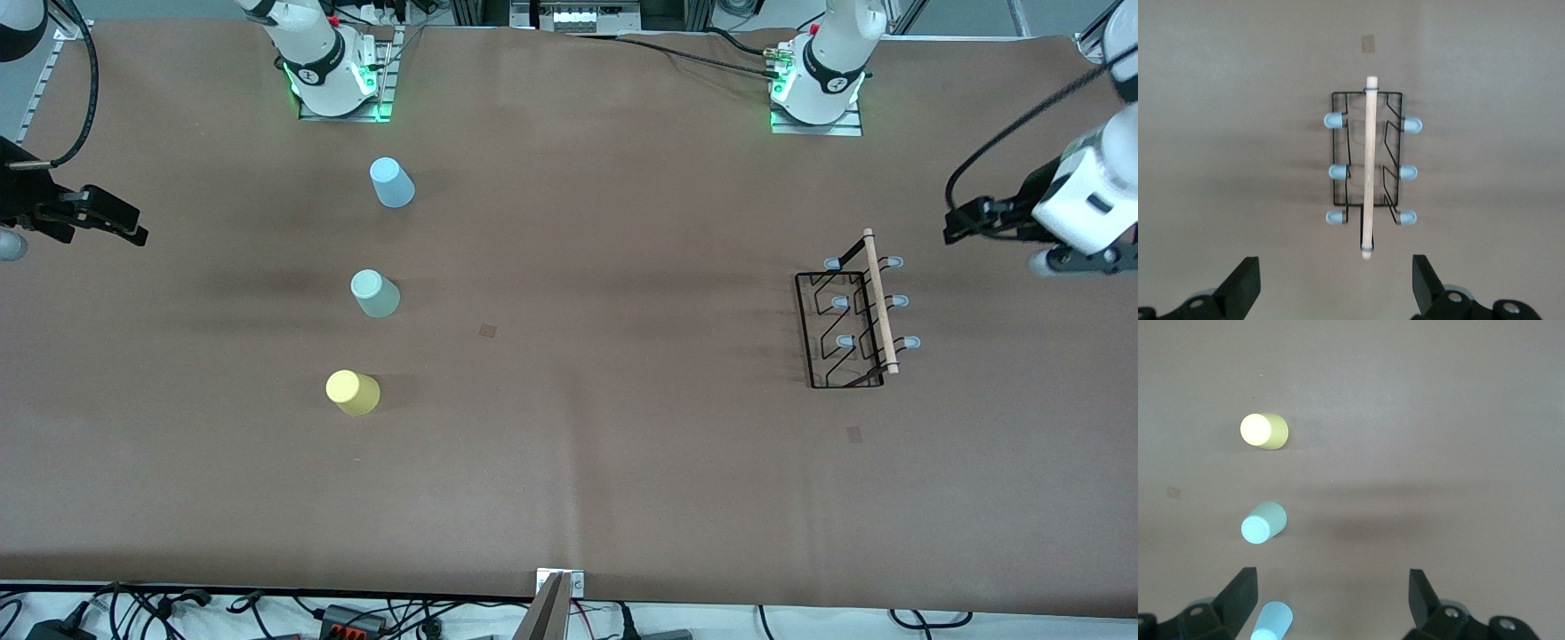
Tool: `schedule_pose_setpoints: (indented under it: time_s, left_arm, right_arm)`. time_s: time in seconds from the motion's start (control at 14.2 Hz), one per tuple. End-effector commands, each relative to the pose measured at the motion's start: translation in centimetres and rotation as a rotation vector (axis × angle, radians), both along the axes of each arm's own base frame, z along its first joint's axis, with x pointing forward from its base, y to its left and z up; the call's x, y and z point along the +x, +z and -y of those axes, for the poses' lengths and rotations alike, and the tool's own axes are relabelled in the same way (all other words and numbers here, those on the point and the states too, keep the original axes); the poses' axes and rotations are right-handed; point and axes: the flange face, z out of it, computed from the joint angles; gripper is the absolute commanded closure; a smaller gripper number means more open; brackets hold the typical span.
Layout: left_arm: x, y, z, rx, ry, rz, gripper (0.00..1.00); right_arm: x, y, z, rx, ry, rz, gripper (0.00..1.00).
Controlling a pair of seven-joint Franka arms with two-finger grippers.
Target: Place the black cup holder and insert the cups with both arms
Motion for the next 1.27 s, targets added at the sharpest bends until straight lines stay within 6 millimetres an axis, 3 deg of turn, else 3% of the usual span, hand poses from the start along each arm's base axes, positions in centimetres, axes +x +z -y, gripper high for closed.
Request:
schedule_pose_setpoints:
  time_s: [0.0,0.14,0.56,0.7,0.98,1.2]
  left_arm:
    - [0.7,-4.9,0.5,0.018,-0.044,0.024,0.0]
    - [-0.3,-8.8,0.7,0.015,-0.05,0.064,0.0]
    - [-4.3,-15.6,2.7,0.011,-0.078,0.126,0.05]
    - [-4.9,-16.6,3.1,0.01,-0.087,0.132,0.09]
    - [-5.2,-17.6,3.5,0.01,-0.08,0.119,0.3]
    - [-5.3,-18.4,3.2,0.008,-0.069,0.128,0.5]
  right_arm:
    - [-0.7,0.2,0.0,-0.008,0.015,0.003,0.0]
    - [-0.7,0.3,0.0,-0.008,0.015,0.004,0.0]
    - [-0.4,-0.1,-0.1,-0.008,0.016,0.001,0.0]
    - [-0.3,-0.5,0.0,-0.008,0.015,-0.006,0.0]
    - [0.2,-1.7,-0.2,-0.007,0.018,-0.031,0.0]
    - [1.1,-3.7,-0.6,0.003,0.015,-0.065,0.0]
